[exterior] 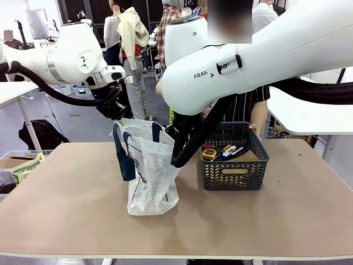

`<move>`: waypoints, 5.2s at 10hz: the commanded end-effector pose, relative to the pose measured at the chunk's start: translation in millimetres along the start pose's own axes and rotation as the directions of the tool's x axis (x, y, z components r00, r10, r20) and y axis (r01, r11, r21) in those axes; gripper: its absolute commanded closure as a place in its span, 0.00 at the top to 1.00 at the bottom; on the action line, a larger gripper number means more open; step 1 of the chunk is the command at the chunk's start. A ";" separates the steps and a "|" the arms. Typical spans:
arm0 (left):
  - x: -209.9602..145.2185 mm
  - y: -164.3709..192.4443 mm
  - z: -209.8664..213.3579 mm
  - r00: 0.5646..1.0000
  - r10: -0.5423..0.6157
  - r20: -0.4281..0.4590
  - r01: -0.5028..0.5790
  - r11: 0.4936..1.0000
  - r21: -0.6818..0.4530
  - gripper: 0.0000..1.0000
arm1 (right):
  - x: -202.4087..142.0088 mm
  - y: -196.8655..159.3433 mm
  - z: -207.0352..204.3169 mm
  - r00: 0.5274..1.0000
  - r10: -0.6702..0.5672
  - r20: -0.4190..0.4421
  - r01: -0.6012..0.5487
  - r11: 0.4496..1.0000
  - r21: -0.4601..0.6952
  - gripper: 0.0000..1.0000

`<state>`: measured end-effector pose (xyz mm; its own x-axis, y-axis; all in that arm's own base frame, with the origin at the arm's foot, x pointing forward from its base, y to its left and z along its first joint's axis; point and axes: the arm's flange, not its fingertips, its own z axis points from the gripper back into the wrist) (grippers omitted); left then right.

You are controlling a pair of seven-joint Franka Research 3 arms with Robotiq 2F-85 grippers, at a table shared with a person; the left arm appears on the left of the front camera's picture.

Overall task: Transfer purchased items from the store into the shopping bag.
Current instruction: Move the Reusable shopping bag to the right side of the table.

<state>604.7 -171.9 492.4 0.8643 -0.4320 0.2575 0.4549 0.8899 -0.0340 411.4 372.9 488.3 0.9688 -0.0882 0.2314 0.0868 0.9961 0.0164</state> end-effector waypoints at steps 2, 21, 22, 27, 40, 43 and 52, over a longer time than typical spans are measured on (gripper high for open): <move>-0.4 1.3 0.8 1.000 0.003 0.006 -0.003 1.000 0.004 0.00 | -0.8 -1.0 -0.8 1.000 0.008 0.001 -0.008 1.000 -0.001 0.00; -0.4 1.3 0.8 1.000 0.003 0.006 -0.003 1.000 0.004 0.00 | -0.8 -1.0 -0.8 1.000 0.008 0.001 -0.008 1.000 -0.001 0.00; -0.4 1.3 0.8 1.000 0.003 0.006 -0.003 1.000 0.004 0.00 | -0.8 -1.0 -0.8 1.000 0.008 0.001 -0.008 1.000 -0.001 0.00; -0.4 1.3 0.8 1.000 0.003 0.006 -0.003 1.000 0.004 0.00 | -0.8 -1.0 -0.8 1.000 0.008 0.001 -0.008 1.000 -0.001 0.00; -0.4 1.3 0.8 1.000 0.003 0.006 -0.003 1.000 0.004 0.00 | -0.8 -1.0 -0.8 1.000 0.008 0.001 -0.008 1.000 -0.001 0.00; -0.4 1.3 0.8 1.000 0.003 0.006 -0.003 1.000 0.004 0.00 | -0.8 -1.0 -0.8 1.000 0.008 0.001 -0.008 1.000 -0.001 0.00; -0.4 1.3 0.8 1.000 0.003 0.006 -0.003 1.000 0.004 0.00 | -0.8 -1.0 -0.8 1.000 0.008 0.001 -0.008 1.000 -0.001 0.00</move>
<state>604.8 -171.8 492.4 0.8644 -0.4319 0.2575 0.4548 0.8899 -0.0340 411.5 372.8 488.3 0.9688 -0.0883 0.2314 0.0869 0.9961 0.0164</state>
